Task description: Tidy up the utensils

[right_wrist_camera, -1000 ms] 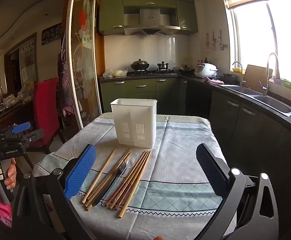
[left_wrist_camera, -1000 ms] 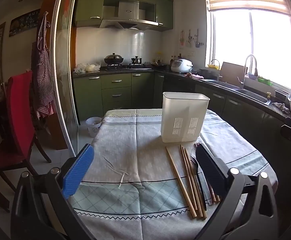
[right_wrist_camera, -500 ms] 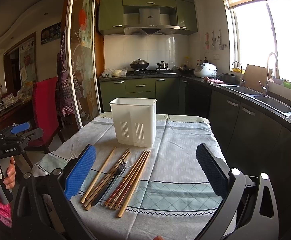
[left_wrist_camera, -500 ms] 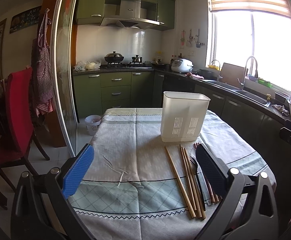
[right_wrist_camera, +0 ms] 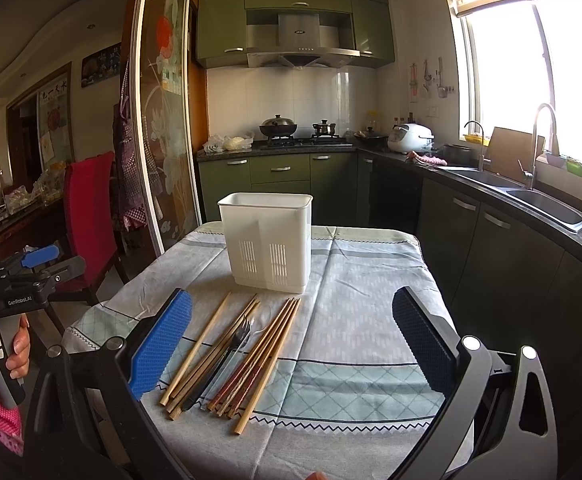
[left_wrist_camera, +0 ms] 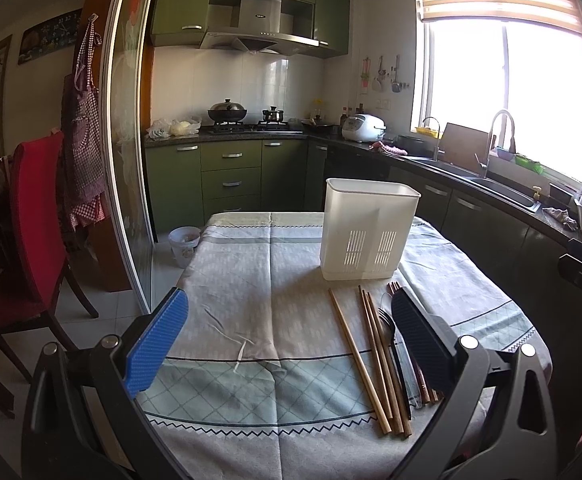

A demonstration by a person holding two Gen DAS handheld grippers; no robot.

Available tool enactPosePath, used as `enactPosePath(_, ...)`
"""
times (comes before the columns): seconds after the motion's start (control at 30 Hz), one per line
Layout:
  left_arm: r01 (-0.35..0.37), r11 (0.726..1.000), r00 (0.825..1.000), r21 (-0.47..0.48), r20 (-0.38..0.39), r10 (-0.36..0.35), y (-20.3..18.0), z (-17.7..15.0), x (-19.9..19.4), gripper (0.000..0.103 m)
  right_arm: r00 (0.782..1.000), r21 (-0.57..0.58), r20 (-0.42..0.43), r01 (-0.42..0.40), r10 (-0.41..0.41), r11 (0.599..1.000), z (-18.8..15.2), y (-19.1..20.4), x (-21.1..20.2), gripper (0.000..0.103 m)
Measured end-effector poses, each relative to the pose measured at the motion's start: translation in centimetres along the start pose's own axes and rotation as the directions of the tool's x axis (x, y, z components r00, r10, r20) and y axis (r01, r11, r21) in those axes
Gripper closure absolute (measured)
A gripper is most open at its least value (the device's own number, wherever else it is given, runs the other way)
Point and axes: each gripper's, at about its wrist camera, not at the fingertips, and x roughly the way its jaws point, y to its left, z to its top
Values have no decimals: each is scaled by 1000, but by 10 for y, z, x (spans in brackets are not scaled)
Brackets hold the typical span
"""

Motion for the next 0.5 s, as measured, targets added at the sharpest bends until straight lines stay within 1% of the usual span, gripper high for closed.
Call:
enactPosePath(0.47,6,1000,1000,-2,-7,-6,1,-4,0,6,1000,1,-5,1,-1,1000,0,0,1,4)
enactPosePath(0.5,6,1000,1000,-3,-7,-6,-2,0,2,6,1000,1,-5,1,-1,1000,0,0,1,4)
